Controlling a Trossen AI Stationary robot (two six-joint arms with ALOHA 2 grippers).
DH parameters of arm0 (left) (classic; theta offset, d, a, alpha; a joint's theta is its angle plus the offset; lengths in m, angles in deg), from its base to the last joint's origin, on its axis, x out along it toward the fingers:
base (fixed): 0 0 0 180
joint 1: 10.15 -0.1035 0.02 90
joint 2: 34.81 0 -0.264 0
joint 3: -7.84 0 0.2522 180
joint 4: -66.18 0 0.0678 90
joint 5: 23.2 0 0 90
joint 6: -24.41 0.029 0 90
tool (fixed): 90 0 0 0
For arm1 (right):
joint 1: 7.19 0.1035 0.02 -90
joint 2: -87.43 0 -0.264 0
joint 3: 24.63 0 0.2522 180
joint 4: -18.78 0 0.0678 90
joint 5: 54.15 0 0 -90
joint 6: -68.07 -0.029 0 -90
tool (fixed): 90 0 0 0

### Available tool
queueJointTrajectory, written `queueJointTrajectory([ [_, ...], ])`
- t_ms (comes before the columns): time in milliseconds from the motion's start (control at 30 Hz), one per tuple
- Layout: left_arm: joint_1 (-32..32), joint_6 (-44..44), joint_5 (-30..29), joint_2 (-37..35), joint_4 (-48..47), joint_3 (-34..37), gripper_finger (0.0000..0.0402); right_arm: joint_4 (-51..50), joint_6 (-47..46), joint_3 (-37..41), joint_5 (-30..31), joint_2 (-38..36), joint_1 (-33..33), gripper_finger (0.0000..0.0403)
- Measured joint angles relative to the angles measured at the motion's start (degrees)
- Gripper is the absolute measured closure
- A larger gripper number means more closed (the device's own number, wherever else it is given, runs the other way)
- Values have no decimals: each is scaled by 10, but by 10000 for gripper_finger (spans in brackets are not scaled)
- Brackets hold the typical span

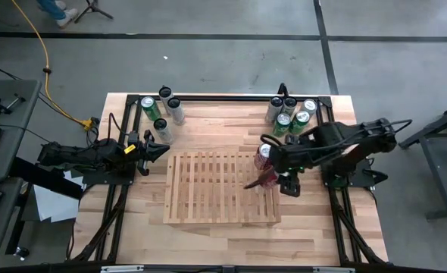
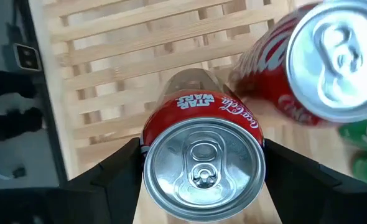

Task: Place canned beverage on shelf
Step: Put the red-white soda can on the shelf aligned with the other red-white soda can

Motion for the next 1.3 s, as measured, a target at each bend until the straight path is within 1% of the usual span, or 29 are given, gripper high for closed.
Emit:
queueJointTrajectory([
  [233, 0, 0, 0, 0, 0, 0, 398, 0, 29, 0, -2, 6, -21, 135],
  [433, 0, 0, 0, 0, 0, 0, 398, 13, 51, 0, 0, 6, -21, 135],
  [600, 0, 0, 0, 0, 0, 0, 398, 16, 51, 0, 0, 6, -21, 135],
  [633, 0, 0, 0, 0, 0, 0, 398, 16, 51, 0, 0, 6, -21, 132],
  [733, 0, 0, 0, 0, 0, 0, 398, 16, 51, 0, 0, 6, -21, 100],
  [800, 0, 0, 0, 0, 0, 0, 398, 17, 51, 0, 0, 7, -21, 89],
  [1000, 0, 0, 0, 0, 0, 0, 398, 19, 53, 0, 4, 22, -21, 87],
  [1133, 0, 0, 0, 0, 0, 0, 398, 22, 71, -2, 5, 30, -21, 86],
  [1300, 0, 0, 0, 0, 0, 0, 398, 58, 75, 0, 7, 29, -21, 86],
])
